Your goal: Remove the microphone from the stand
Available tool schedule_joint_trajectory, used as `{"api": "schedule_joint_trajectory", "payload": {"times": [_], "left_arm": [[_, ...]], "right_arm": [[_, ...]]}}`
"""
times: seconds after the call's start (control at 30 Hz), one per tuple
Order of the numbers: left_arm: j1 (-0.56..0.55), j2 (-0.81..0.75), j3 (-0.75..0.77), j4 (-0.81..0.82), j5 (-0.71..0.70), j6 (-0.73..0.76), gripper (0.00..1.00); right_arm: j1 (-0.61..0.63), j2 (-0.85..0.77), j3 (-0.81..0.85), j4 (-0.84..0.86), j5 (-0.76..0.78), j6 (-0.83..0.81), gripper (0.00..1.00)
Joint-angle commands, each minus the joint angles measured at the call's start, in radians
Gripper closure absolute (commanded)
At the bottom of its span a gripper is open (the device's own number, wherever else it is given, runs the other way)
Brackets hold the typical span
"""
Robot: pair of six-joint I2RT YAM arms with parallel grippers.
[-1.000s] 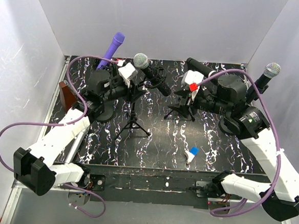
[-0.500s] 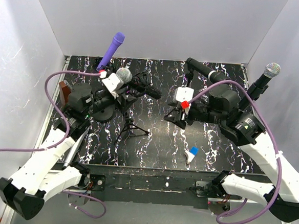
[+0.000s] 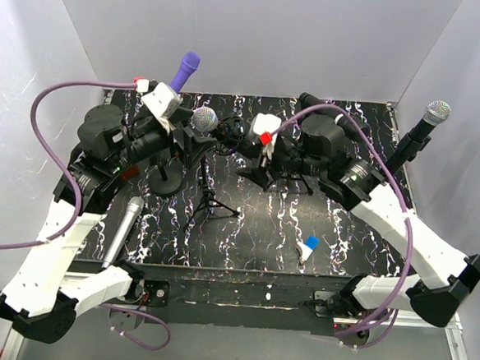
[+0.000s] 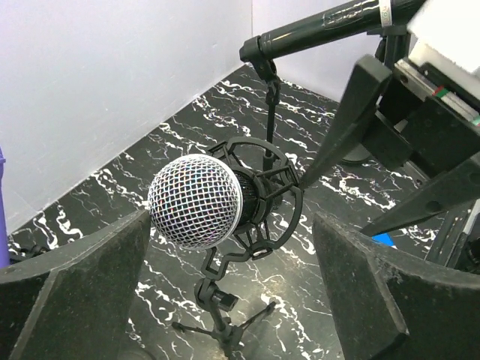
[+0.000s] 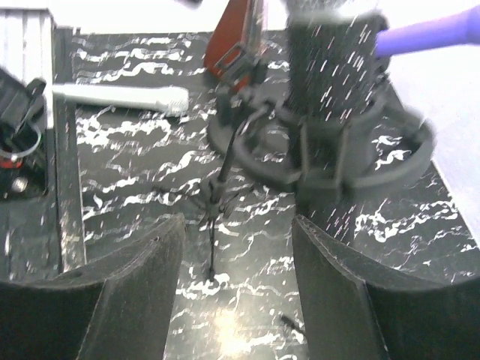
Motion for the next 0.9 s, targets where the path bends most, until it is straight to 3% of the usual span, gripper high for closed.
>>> {"api": "schedule_joint_trajectory", "payload": {"times": [0.0, 0.2, 0.33, 0.57, 0.73, 0.87], "left_arm": [[0.004, 0.056, 0.055, -0.052, -0.009, -0.076, 0.1], [0.004, 0.105, 0.04, 0.038, -0.026, -0.119, 0.11], [0.008, 0.128, 0.021, 0.103, -0.028, -0.123, 0.19], [0.01, 0.136, 0.015, 0.1, -0.058, -0.111, 0.25], [0.01, 0.125, 0.008, 0.083, -0.035, -0.091, 0.13], [0.01, 0.142, -0.003, 0.111, 0.044, -0.091, 0.12]], "right_arm": [[0.006, 0.053, 0.165, 0.121, 0.048, 0.08, 0.34], [0.006, 0.129, 0.289, 0.076, 0.059, 0.1, 0.33], [0.008, 0.15, 0.303, 0.064, 0.068, 0.094, 0.33], [0.02, 0.144, 0.282, 0.045, 0.155, 0.061, 0.33], [0.02, 0.116, 0.233, 0.05, 0.163, 0.022, 0.32], [0.022, 0.118, 0.22, 0.068, 0.157, 0.013, 0.32]]}}
